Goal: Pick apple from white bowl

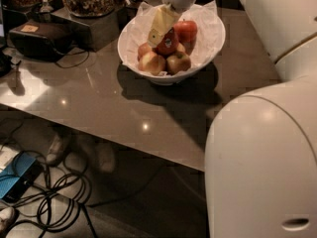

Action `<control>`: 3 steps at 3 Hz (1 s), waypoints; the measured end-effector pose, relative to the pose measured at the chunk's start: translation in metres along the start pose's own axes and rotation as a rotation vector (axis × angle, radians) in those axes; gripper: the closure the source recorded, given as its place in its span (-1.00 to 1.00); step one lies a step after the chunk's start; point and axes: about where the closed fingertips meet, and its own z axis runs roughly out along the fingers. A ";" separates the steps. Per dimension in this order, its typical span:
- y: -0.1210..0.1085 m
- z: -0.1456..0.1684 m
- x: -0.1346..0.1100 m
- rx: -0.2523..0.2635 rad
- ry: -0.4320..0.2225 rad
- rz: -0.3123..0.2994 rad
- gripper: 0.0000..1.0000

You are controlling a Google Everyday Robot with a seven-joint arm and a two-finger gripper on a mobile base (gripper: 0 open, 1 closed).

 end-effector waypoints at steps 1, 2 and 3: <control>-0.009 0.006 0.005 0.001 0.004 0.007 -0.40; -0.016 0.013 0.014 -0.004 0.011 0.014 -0.40; -0.024 0.022 0.019 0.002 0.025 0.016 -0.44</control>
Offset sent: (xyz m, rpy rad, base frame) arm 0.0093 -0.0328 -0.0229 -0.0244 0.0497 -0.0155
